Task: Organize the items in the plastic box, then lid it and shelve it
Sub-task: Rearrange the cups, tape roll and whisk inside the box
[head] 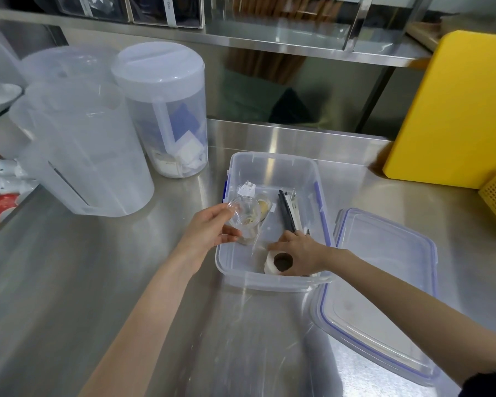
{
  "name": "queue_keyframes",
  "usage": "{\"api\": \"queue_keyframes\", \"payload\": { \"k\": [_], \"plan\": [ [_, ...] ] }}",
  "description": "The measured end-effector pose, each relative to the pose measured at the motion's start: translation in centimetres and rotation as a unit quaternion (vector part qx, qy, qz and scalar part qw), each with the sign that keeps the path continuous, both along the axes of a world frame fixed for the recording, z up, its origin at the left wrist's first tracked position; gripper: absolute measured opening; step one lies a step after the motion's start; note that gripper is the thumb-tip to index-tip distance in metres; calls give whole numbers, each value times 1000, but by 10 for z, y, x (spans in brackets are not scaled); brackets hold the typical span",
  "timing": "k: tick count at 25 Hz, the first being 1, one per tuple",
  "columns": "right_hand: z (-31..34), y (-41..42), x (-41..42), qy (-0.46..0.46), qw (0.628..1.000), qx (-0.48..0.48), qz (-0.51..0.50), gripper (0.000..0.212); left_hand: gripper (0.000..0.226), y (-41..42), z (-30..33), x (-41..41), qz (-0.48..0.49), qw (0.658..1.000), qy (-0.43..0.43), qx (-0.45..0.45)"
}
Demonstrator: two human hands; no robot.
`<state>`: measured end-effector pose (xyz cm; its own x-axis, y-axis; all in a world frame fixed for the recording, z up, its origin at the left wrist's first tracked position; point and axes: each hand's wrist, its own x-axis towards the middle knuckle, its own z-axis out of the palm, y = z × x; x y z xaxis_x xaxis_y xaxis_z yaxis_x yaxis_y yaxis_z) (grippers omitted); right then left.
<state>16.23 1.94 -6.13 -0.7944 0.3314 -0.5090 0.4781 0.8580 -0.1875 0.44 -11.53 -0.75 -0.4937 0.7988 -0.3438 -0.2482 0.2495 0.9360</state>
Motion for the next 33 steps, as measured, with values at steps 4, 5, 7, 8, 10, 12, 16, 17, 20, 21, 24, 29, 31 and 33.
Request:
{"api": "queue_keyframes", "payload": {
  "k": [4, 5, 7, 8, 10, 12, 16, 17, 20, 21, 24, 29, 31, 33],
  "plan": [
    [1, 2, 2, -30, 999, -1, 15, 59, 28, 1, 1, 1, -3, 1000, 4, -2],
    [1, 2, 2, -36, 999, -4, 13, 59, 28, 2, 1, 2, -3, 1000, 5, -3],
    [3, 2, 2, -49, 999, -6, 9, 60, 27, 3, 1, 2, -5, 1000, 7, -3],
    [4, 2, 3, -52, 999, -11, 2, 60, 27, 3, 1, 3, -6, 1000, 7, -4],
    [9, 2, 4, -30, 998, -38, -29, 55, 27, 4, 1, 4, -10, 1000, 10, -8],
    [20, 3, 4, 58, 991, -76, -90, 47, 28, 6, 0, 5, -16, 1000, 21, -14],
    [52, 10, 0, 283, 879, -218, -315, 34, 23, 21, 0, 13, -59, 995, 72, -31],
    [58, 11, -2, 302, 848, -262, -349, 34, 20, 28, 0, 16, -74, 992, 92, -36],
    [62, 8, -5, 289, 845, -282, -350, 30, 25, 51, -6, 24, -110, 981, 152, -51],
    [58, 9, -7, 278, 865, -245, -337, 31, 27, 58, -10, 26, -120, 978, 163, -57],
    [41, 13, -11, 242, 908, -126, -317, 37, 31, 74, -26, 31, -152, 968, 178, -86],
    [19, 22, -19, 167, 924, -95, -331, 43, 36, 89, -49, 34, -184, 959, 167, -140],
    [15, 26, -20, 144, 928, -92, -330, 43, 38, 89, -53, 34, -197, 953, 170, -155],
    [12, 27, -19, 127, 933, -93, -325, 42, 39, 87, -54, 34, -207, 948, 178, -164]
  ]
}}
